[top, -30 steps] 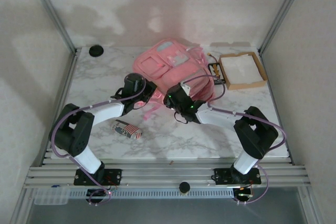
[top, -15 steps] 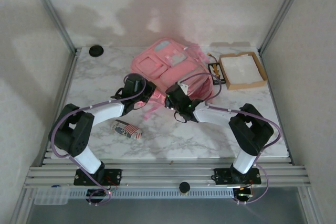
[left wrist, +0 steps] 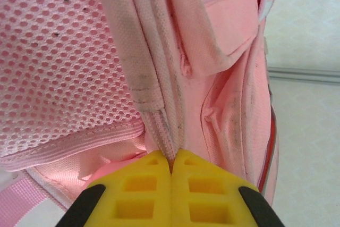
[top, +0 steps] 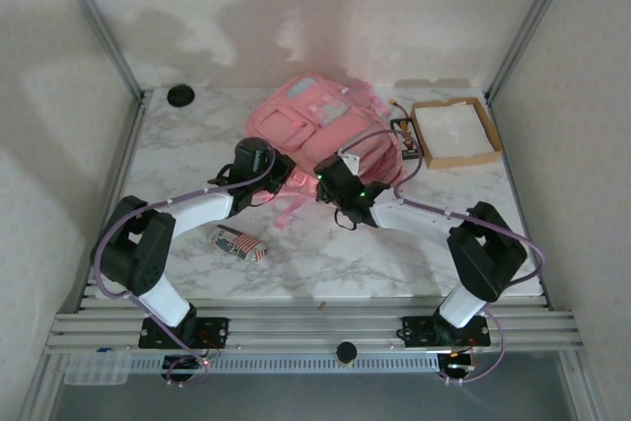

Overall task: Pack the student bag
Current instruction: Zip the student bag at the center of the table.

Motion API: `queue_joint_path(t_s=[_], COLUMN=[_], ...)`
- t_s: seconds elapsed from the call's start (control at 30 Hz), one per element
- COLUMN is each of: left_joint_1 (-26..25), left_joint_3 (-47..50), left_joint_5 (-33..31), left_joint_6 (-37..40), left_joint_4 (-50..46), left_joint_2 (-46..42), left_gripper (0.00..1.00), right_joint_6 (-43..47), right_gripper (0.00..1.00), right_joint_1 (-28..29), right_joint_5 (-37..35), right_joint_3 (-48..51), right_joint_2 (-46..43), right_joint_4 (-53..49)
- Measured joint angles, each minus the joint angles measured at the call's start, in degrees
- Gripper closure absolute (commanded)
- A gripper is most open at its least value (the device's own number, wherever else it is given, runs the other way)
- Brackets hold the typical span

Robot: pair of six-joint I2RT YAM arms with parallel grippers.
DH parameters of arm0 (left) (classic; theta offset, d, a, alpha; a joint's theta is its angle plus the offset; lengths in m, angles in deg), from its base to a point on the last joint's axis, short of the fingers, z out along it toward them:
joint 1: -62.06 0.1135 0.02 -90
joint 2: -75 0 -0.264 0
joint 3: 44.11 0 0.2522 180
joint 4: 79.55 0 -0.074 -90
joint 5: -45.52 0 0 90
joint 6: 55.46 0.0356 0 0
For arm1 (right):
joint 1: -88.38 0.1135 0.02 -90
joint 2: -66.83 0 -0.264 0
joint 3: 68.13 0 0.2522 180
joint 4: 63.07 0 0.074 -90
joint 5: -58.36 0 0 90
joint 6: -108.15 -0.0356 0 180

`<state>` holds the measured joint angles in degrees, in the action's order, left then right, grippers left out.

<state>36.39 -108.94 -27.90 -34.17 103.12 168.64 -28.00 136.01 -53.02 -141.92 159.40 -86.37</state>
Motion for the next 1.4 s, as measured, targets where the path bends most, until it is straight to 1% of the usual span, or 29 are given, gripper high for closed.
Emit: queue_joint_path(t_s=[0.33, 0.5, 0.6, 0.63, 0.67, 0.77, 0.8, 0.83, 0.87, 0.93, 1.0, 1.13, 1.23, 1.3, 1.4], left_joint_1=[3.41, 8.24, 11.1, 11.78, 12.39, 13.05, 13.03, 13.03, 13.03, 13.05, 13.03, 11.58, 7.89, 4.79, 0.74], left_joint_3=[-0.87, -1.33, -1.88, -2.19, -2.75, -4.0, -4.04, -4.04, -4.04, -3.87, -2.51, 2.89, 6.19, 8.68, 10.1], left_joint_5=[4.04, 4.5, 4.13, 4.11, 4.11, 4.46, 4.74, 4.94, 5.31, 6.45, 7.48, 8.39, 8.26, 7.76, 6.08], left_joint_6=[3.04, 6.12, 8.22, 8.92, 9.68, 11.43, 11.82, 11.96, 12.02, 11.43, 9.99, 5.75, 1.44, -1.62, -5.05], left_joint_4=[-2.89, -6.54, -8.63, -9.11, -9.79, -10.47, -10.51, -10.56, -10.51, -9.99, -8.41, -6.05, -4.72, -3.61, -3.52], left_joint_2=[-0.61, -0.61, -0.48, -0.28, 0.07, 1.36, 1.6, 1.68, 1.75, 1.64, 0.74, -3.76, -6.82, -8.79, -10.25], left_gripper=[1.0, 1.0, 1.0, 1.0, 1.0, 1.0, 0.9, 0.78, 0.7, 0.63, 0.61, 0.57, 0.57, 0.57, 0.58], right_joint_6=[3.72, 6.36, 8.26, 9.18, 10.23, 12.72, 13.68, 14.78, 16.48, 19.8, 23.06, 26.86, 27.15, 25.57, 22.64], right_gripper=[0.82, 0.82, 0.81, 0.8, 0.77, 0.71, 0.66, 0.61, 0.59, 0.53, 0.5, 0.43, 0.4, 0.34, 0.33], right_joint_1=[-4.17, -8.87, -10.29, -10.4, -10.43, -10.38, -10.6, -10.99, -11.72, -13.66, -15.76, -18.51, -19.63, -20.37, -21.14], right_joint_5=[-0.07, -0.79, -1.51, -1.03, 0.33, 5.11, 6.93, 9.11, 12.09, 18.12, 23.37, 29.7, 32.59, 33.99, 34.77], right_joint_3=[2.08, 2.27, 2.27, 2.29, 2.38, 2.99, 3.23, 3.52, 3.93, 4.15, 3.28, -0.96, -2.91, -3.39, -3.65], right_joint_2=[-5.01, -5.97, -6.01, -6.01, -6.03, -6.12, -6.12, -6.12, -6.14, -5.99, -4.98, 0.35, 3.15, 4.09, 4.96], right_joint_4=[-5.35, -7.41, -8.31, -8.22, -7.65, -5.79, -5.42, -4.79, -3.78, -2.99, -2.95, -3.1, -3.1, -2.67, -1.9])
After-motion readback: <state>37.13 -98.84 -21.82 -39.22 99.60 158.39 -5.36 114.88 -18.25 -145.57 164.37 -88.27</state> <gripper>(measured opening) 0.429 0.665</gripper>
